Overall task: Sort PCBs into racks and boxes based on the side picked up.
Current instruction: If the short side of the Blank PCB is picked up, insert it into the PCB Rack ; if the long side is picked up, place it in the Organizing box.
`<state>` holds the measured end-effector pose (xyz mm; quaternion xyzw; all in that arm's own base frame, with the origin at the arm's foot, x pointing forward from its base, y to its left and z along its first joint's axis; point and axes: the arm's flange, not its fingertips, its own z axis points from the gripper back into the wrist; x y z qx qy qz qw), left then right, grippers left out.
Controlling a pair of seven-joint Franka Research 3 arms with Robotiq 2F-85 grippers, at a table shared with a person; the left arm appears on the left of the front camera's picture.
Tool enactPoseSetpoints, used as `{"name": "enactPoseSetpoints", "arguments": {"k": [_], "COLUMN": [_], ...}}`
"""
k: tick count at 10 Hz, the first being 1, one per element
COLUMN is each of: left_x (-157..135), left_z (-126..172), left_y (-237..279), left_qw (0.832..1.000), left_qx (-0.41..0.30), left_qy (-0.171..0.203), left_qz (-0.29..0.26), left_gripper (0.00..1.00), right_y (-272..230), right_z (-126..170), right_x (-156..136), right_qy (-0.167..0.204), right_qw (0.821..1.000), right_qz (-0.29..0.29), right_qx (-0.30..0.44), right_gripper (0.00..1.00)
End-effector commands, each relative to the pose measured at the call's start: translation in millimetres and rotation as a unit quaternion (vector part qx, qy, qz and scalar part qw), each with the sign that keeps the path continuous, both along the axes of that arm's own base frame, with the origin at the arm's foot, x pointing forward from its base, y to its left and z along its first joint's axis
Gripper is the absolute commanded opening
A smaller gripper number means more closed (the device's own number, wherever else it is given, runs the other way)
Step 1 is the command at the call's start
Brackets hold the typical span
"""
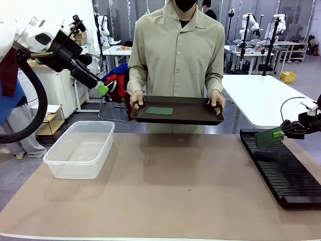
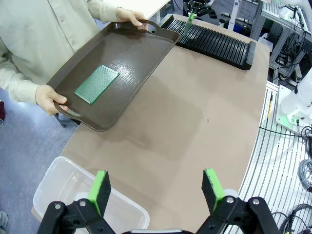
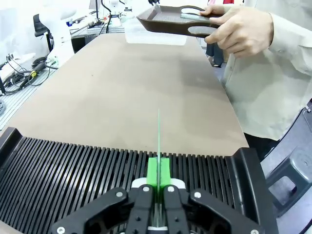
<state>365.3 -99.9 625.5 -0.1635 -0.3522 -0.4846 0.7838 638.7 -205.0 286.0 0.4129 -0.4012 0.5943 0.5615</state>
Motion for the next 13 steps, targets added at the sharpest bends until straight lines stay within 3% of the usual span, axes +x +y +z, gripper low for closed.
{"name": "enactPoseSetpoints", "arguments": {"k": [1, 3, 4, 5, 9, 13], "left_x": [-0.9, -0.9, -0.9, -0.9, -0.9, -0.9], "left_z": [-0.6, -0.6, -0.6, -0.6, -0.6, -0.6], "left_y": [0.6, 0.6, 0.6, 0.6, 0.6, 0.6], "left_qw": [1.000, 1.000, 1.000, 1.000, 1.000, 1.000], "left_qx": [0.000, 0.000, 0.000, 0.000, 0.000, 0.000], "left_qy": [0.003, 0.003, 0.003, 0.003, 0.003, 0.003], "left_qz": [-0.002, -0.002, -0.002, -0.002, -0.002, -0.002], "left_gripper": [1.00, 1.00, 1.00, 1.00, 1.00, 1.00], "right_y": [2.0, 1.1, -0.7, 0.3, -2.6, -4.9], "right_z": [-3.6, -5.5, 8.9, -9.6, -8.5, -25.5], "right_x": [1.4, 2.2, 1.5, -0.6, 2.4, 9.4], "right_qy": [0.009, 0.013, 0.007, 0.007, 0.010, 0.028], "right_qw": [1.000, 1.000, 1.000, 1.000, 1.000, 1.000], "right_qz": [-0.003, -0.003, -0.001, 0.000, -0.001, -0.004], "right_qx": [0.018, 0.018, 0.017, 0.003, 0.005, 0.001], "right_gripper": [0.02, 0.02, 0.02, 0.02, 0.02, 0.02]}}
